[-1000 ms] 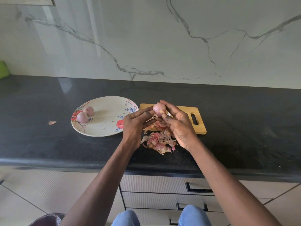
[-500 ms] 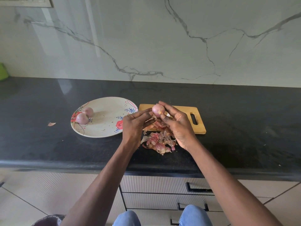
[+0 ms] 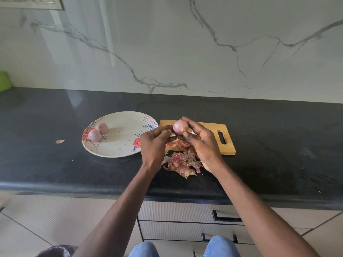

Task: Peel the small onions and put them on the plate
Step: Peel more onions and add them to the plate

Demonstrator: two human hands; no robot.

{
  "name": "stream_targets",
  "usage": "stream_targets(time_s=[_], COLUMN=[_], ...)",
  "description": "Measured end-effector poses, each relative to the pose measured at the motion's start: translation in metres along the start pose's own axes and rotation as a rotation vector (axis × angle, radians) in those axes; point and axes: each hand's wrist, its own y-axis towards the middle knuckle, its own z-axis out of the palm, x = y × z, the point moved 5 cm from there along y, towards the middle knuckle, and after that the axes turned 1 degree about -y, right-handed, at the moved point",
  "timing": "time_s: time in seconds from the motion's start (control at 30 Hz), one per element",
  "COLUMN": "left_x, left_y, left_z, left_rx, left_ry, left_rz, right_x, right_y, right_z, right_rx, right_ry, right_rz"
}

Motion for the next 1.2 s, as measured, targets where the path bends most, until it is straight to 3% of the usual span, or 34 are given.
stream_targets(time_s=[0.37, 0.6, 1.2], left_x=[0.007, 0.009, 0.002], left_y=[0.003, 0.004, 0.001], left_z=[-0.002, -0.007, -0.002], left_rx=[0.046, 0.015, -0.014], left_ry=[0.102, 0.407, 0.498], left_rz=[0.006, 0.12, 0.15], right_x=[0.0, -0.002, -0.002], right_y=[0.001, 0.001, 0.002], right_z=[-0.003, -0.003, -0.002], right_rx=[-0.011, 0.002, -0.05], right_ry=[-0.2, -0.366, -0.294], right_rz=[-0.084, -0.13, -0.106])
